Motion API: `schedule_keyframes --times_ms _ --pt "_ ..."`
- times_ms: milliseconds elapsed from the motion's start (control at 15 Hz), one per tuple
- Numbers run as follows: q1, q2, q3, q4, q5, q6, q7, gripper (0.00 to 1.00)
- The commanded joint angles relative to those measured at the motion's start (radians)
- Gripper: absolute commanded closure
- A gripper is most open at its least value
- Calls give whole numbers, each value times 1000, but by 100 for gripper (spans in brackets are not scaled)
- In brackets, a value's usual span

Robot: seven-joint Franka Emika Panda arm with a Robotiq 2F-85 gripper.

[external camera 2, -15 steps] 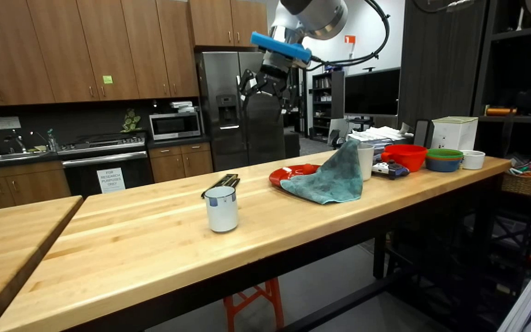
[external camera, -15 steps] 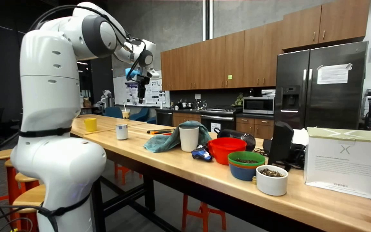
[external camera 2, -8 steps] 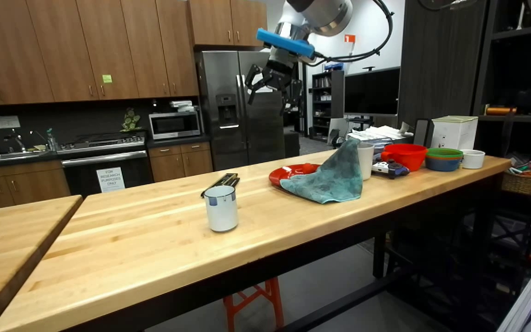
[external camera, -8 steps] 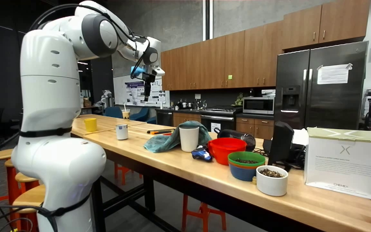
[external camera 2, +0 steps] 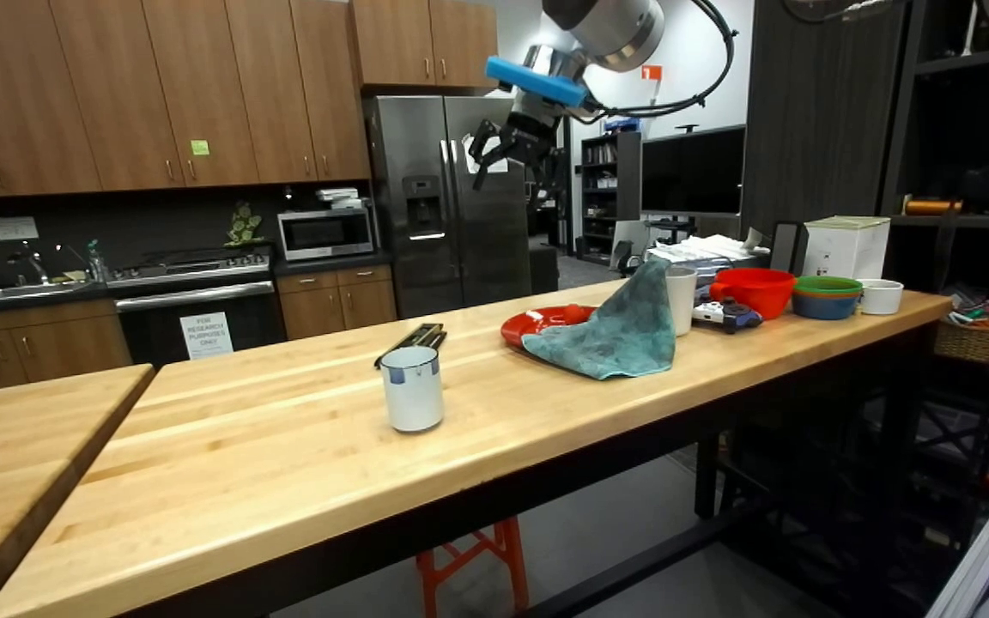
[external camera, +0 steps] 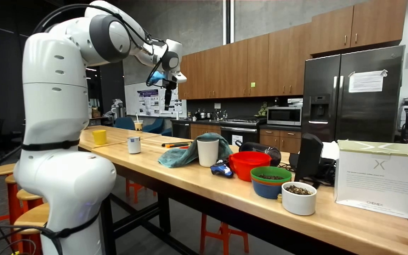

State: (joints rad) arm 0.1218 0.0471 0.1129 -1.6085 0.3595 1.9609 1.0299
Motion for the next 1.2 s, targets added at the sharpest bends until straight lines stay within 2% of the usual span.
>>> schedule_keyframes --times_ms 0,1133 --pt "-12 3 -13 14 -2 6 43 0" --pt "-44 5 -47 8 -13 10 110 0"
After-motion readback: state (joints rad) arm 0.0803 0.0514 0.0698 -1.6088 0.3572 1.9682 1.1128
